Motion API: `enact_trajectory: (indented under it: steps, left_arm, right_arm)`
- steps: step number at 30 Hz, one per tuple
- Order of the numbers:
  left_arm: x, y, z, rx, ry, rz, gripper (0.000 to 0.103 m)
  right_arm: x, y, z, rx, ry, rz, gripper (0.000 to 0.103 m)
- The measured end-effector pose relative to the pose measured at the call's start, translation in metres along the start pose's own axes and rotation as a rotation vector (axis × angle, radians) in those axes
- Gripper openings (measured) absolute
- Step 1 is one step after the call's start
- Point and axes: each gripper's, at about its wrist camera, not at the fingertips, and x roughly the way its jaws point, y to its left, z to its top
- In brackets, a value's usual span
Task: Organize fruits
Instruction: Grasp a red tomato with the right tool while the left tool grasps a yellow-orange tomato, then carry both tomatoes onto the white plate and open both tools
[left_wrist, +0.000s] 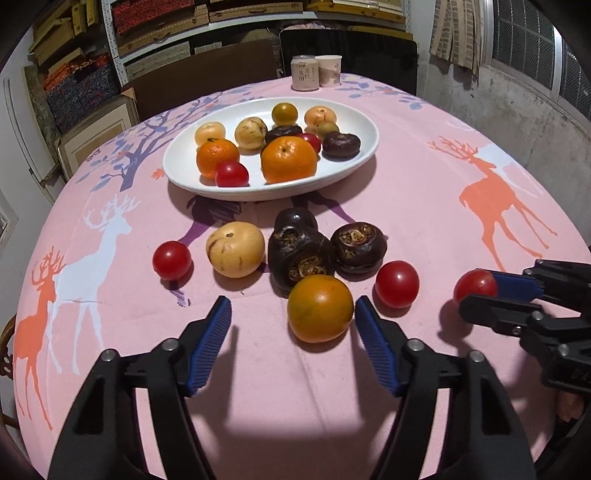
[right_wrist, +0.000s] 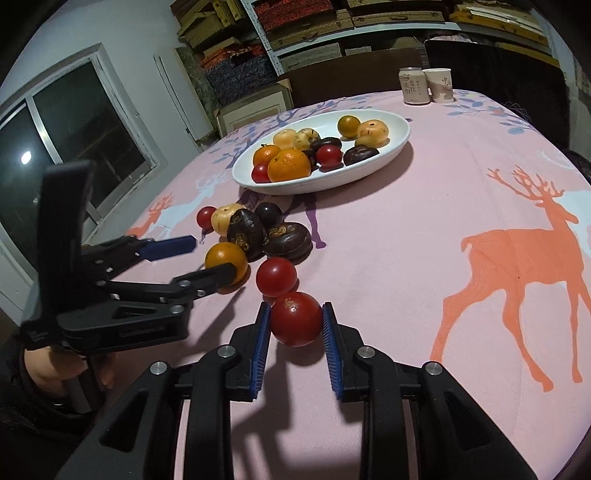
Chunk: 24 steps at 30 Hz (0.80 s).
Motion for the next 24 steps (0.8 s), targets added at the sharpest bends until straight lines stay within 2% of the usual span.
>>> enact_trajectory:
  steps: [3, 5, 6, 16, 24]
  left_arm:
    - [0.011, -0.009, -0.002, 0.026, 0.033, -0.003, 0.049]
    - [0.01, -0.014, -0.002, 0.039, 0.017, 0.005, 0.039]
    - [0.009, -0.016, -0.002, 0.041, 0.012, -0.005, 0.037]
    - [-0.022, -0.012, -0.009, 0.014, -0.059, -0.035, 0.036]
    - [-0.047, 0.015, -0.007, -0.044, -0.107, -0.067, 0.036]
  right_arm:
    - [0.001, 0.001, 0.0, -0.01, 0.004, 0.012, 0.028]
    - [0.0, -0.001, 0.0, 0.001, 0.003, 0.021, 0.028]
    - [-0.001, -0.001, 0.0, 0.005, 0.0, 0.023, 0.028]
    - [-0.004, -0.001, -0.001, 0.005, -0.011, 0.04, 0.028]
    - [-0.004, -0.001, 0.003, 0.01, 0.008, 0.03, 0.028]
